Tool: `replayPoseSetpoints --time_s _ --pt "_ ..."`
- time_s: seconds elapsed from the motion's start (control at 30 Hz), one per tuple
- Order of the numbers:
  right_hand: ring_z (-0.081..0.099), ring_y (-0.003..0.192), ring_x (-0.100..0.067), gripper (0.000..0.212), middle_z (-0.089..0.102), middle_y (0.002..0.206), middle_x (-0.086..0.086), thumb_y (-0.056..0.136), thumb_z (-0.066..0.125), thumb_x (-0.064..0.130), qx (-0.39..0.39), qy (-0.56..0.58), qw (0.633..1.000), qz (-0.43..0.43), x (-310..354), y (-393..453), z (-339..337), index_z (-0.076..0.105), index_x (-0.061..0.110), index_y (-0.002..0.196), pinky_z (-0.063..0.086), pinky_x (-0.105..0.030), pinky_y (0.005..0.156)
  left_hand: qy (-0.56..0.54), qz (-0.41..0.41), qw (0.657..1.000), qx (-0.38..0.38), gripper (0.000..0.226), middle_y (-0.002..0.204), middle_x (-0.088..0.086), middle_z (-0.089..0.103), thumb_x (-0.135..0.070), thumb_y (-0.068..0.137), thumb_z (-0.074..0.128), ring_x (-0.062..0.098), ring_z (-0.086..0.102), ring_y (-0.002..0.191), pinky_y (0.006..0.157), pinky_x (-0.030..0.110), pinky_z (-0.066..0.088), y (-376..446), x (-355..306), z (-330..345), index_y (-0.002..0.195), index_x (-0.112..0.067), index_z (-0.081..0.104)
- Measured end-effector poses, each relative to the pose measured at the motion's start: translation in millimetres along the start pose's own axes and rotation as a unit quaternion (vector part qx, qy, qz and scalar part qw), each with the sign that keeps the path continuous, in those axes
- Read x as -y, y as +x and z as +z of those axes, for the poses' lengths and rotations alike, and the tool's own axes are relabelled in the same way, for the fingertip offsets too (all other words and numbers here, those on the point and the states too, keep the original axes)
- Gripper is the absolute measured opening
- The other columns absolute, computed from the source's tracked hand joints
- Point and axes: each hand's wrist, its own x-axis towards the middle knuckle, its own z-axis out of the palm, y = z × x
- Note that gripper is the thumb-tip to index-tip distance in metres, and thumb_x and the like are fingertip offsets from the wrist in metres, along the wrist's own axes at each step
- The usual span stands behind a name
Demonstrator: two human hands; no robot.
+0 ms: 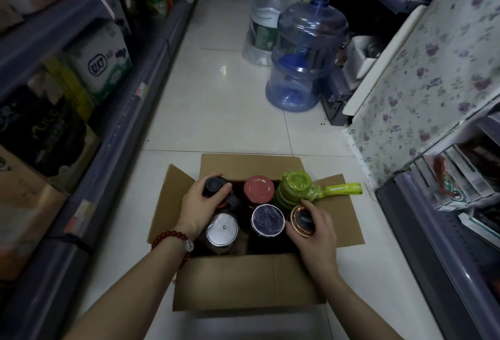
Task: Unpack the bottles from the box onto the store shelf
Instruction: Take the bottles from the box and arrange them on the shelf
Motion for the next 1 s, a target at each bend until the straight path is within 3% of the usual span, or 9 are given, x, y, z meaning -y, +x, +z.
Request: replayPoseSetpoints --time_s 0.07,0.17,0.3,0.4,0.67,0.77,0.83,0.9,1.0 --pt "0.054 0.102 -0.008 0.063 0.058 0.112 -0.003 0.066 0.086 0.016 -0.005 -0.003 1.0 0.002 2.6 2.1 -2.8 0.061 0.018 0.123 0.031 0.006 0.084 -0.006 -0.002 1.0 -0.013 0.026 0.107 0.005 0.067 -0.017 0.081 0.073 0.003 0.061 0.09 0.062 0.0 0.045 1.2 -5.6 0.5 0.106 -0.019 0.067" --pt "0.054 0.103 -0.009 0.066 0.06 0.114 -0.001 0.066 0.086 0.019 -0.006 -0.006 1.0 0.013 15.5 3.7 -14.3 0.06 0.017 0.126 0.031 0.006 0.083 0.01 -0.001 1.0 -0.024 0.03 0.108 0.005 0.067 -0.021 0.079 0.075 0.013 0.063 0.097 0.066 0.003 0.047 3.7 -20.0 -2.0 0.108 -0.018 0.068" --pt "0.054 0.102 -0.008 0.065 0.06 0.113 0.001 0.066 0.086 0.019 -0.005 -0.007 1.0 0.025 56.4 7.6 -46.2 0.059 0.017 0.124 0.034 0.004 0.083 0.045 -0.008 0.998 -0.043 0.034 0.112 0.0 0.065 -0.03 0.076 0.077 0.014 0.061 0.104 0.09 0.022 0.049 -9.8 -58.5 -8.4 0.107 -0.025 0.066" --pt "0.056 0.1 -0.01 0.061 0.06 0.109 0.004 0.065 0.086 0.019 0.002 -0.006 0.999 0.04 104.8 14.7 -82.7 0.059 0.017 0.12 0.033 0.005 0.081 0.053 -0.002 0.997 -0.053 0.035 0.112 -0.003 0.062 -0.029 0.076 0.078 0.011 0.058 0.104 0.089 0.014 0.044 -23.1 -112.0 -17.3 0.108 -0.023 0.066" --pt "0.057 0.102 -0.008 0.06 0.061 0.111 0.006 0.065 0.085 0.021 0.002 0.021 0.997 0.071 271.6 54.3 -205.4 0.06 0.02 0.12 0.034 0.005 0.083 0.057 0.009 0.998 -0.041 0.034 0.109 -0.004 0.065 -0.035 0.073 0.078 0.014 0.06 0.107 0.102 0.036 0.046 -45.9 -315.0 -42.2 0.105 -0.029 0.067" --pt "0.059 0.102 -0.011 0.059 0.063 0.11 0.006 0.065 0.085 0.02 -0.023 0.054 0.994 0.089 344.8 74.0 -260.9 0.061 0.023 0.119 0.045 -0.017 0.091 0.063 0.022 0.997 -0.026 0.044 0.107 -0.006 0.064 -0.052 0.067 0.073 0.012 0.061 0.103 0.098 0.035 0.048 -61.0 -405.7 -41.6 0.105 -0.029 0.067" --pt "0.06 0.102 -0.013 0.061 0.064 0.11 0.004 0.065 0.084 0.022 -0.035 0.071 0.992 0.096 391.9 90.2 -299.9 0.059 0.024 0.121 0.047 -0.028 0.093 0.062 0.03 0.998 -0.008 0.038 0.104 -0.005 0.064 -0.043 0.071 0.077 0.013 0.062 0.101 0.097 0.036 0.049 -68.9 -467.2 -37.0 0.104 -0.028 0.068" --pt "0.061 0.101 -0.013 0.063 0.064 0.11 0.005 0.064 0.084 0.023 -0.043 0.082 0.992 0.086 434.8 107.7 -338.7 0.057 0.024 0.121 0.046 -0.026 0.09 0.062 0.044 0.997 0.014 0.032 0.102 -0.006 0.064 -0.04 0.073 0.077 0.012 0.062 0.099 0.096 0.038 0.05 -75.0 -526.6 -30.9 0.102 -0.032 0.067" --pt "0.061 0.098 -0.012 0.061 0.064 0.107 0.006 0.064 0.085 0.026 -0.05 0.091 0.992 0.076 493.7 134.1 -395.3 0.054 0.027 0.116 0.044 -0.022 0.084 0.032 0.055 0.997 0.041 0.033 0.102 -0.009 0.065 -0.054 0.067 0.073 0.01 0.063 0.099 0.093 0.04 0.053 -80.2 -605.9 -23.3 0.096 -0.04 0.066"
